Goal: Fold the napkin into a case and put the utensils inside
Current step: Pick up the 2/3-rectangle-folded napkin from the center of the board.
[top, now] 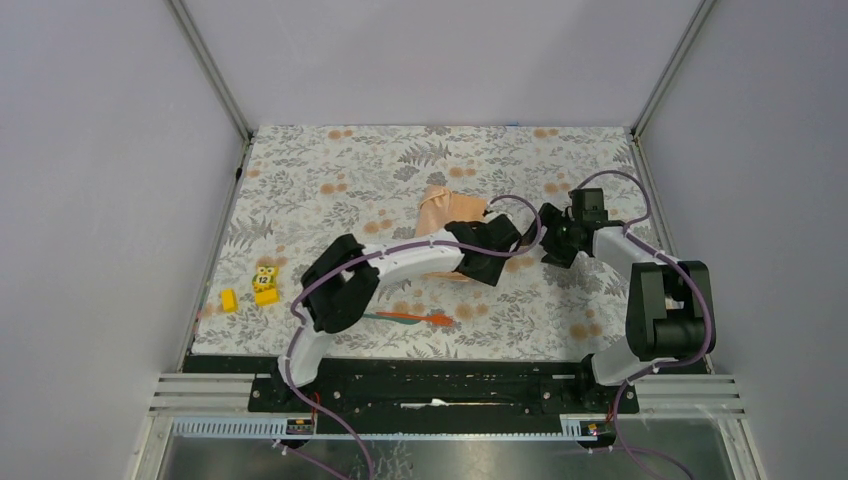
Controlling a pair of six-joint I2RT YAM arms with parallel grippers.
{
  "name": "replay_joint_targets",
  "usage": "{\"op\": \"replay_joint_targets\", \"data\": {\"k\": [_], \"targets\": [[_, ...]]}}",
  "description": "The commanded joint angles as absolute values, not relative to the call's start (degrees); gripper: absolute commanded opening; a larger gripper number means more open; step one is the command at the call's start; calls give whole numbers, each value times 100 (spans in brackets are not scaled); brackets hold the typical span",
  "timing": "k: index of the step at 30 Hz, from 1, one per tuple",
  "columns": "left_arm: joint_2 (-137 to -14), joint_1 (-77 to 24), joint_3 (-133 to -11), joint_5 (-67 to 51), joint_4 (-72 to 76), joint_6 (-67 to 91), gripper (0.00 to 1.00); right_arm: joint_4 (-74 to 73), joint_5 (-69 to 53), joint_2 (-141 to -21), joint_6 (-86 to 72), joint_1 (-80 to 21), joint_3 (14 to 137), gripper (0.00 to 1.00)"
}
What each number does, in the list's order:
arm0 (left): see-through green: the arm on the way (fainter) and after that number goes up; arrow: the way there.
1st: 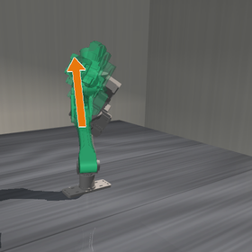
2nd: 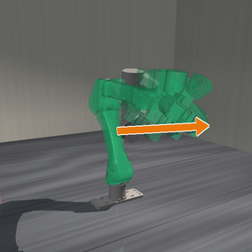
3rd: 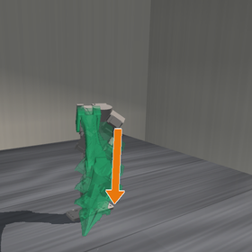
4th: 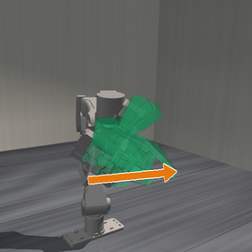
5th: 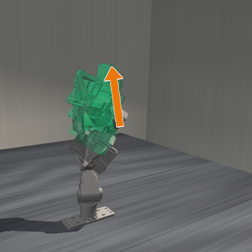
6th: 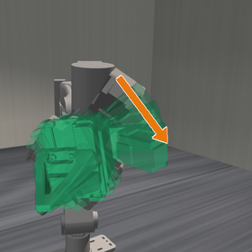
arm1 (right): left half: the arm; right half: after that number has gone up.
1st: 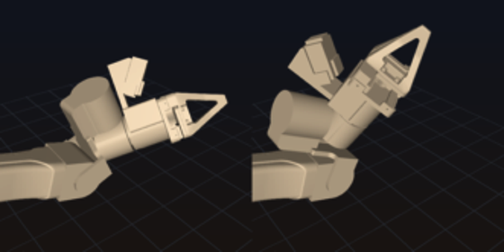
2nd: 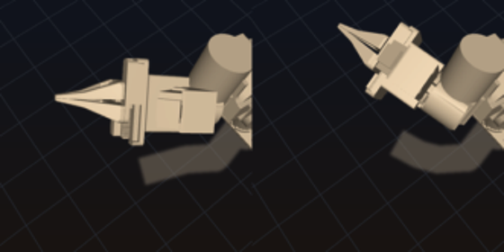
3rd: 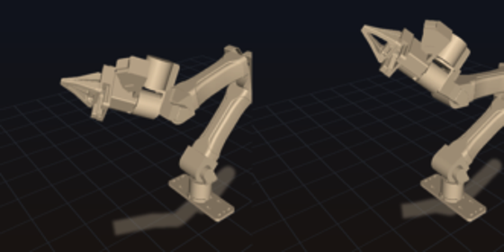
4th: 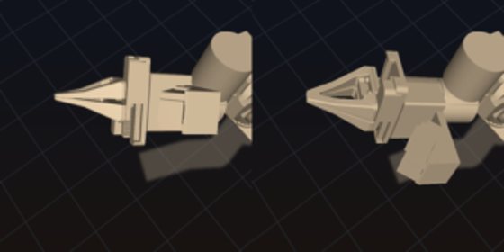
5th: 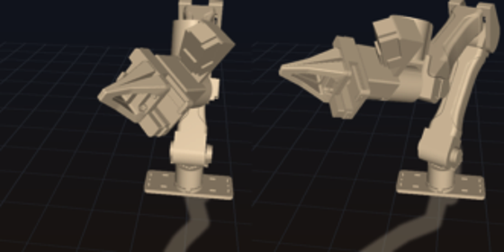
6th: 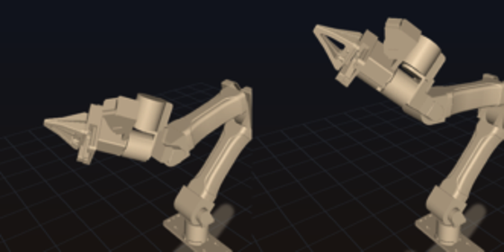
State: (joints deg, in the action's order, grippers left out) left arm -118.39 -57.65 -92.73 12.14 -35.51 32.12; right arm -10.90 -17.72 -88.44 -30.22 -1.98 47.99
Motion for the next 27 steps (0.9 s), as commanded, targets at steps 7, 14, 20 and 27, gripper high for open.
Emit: {"op": "replay_joint_targets", "data": {"k": [7,14,20,27], "targets": [[-12365,-5862,-9734,2037,-4295,3171,55,-777,-2508,-9063,-2856,-256,4650,84],[-12527,-5863,-9764,2091,-4304,3057,50,-643,-2725,-9200,-2882,-267,4642,83],[-12221,-5911,-10114,1965,-4658,3140,53,-618,-2755,-9214,-2873,-271,4648,83],[-12156,-5889,-10316,1717,-4744,3043,54,-590,-2809,-9287,-2858,-266,4631,83]]}}
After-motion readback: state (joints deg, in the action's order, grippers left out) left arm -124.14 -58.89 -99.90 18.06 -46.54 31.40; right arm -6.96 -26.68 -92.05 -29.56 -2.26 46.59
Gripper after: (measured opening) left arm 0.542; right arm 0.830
